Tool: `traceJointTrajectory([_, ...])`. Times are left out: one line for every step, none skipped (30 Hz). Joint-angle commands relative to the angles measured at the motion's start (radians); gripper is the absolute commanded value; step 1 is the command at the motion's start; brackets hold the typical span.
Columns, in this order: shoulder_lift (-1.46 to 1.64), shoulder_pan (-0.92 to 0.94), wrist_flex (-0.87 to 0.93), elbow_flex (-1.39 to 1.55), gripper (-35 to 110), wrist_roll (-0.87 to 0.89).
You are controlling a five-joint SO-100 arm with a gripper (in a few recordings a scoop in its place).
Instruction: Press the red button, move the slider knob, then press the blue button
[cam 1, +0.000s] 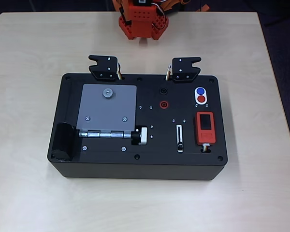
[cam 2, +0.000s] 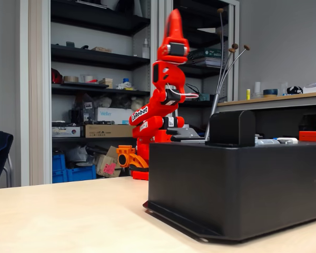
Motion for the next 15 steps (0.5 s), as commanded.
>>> traceJointTrajectory([0.002, 0.084, -0.225, 0.014, 0, 0.121])
traceJointTrajectory([0.002, 0.086, -0.281, 0.014, 0, 0.137])
traceJointTrajectory([0.002, 0.086, -0.341, 0.017, 0, 0.155])
traceJointTrajectory([0.002, 0.086, -0.4, 0.018, 0, 0.173])
traceJointTrajectory([0.002, 0.086, -0.457, 0.02, 0, 0.192])
traceJointTrajectory([0.0, 0.086, -0.512, 0.026, 0, 0.207])
traceJointTrajectory([0.0, 0.086, -0.56, 0.035, 0, 0.222])
traceJointTrajectory([0.0, 0.086, -0.572, 0.049, 0, 0.233])
traceJointTrajectory([0.0, 0.086, -0.572, 0.057, 0, 0.25])
traceJointTrajectory([0.0, 0.086, -0.571, 0.064, 0, 0.268])
traceJointTrajectory([0.0, 0.086, -0.571, 0.077, 0, 0.29])
traceJointTrajectory([0.0, 0.086, -0.572, 0.094, 0, 0.31])
traceJointTrajectory([-0.002, 0.086, -0.572, 0.104, 0, 0.33])
traceJointTrajectory([-0.002, 0.086, -0.572, 0.112, 0, 0.344])
traceJointTrajectory([-0.002, 0.087, -0.572, 0.121, 0, 0.36])
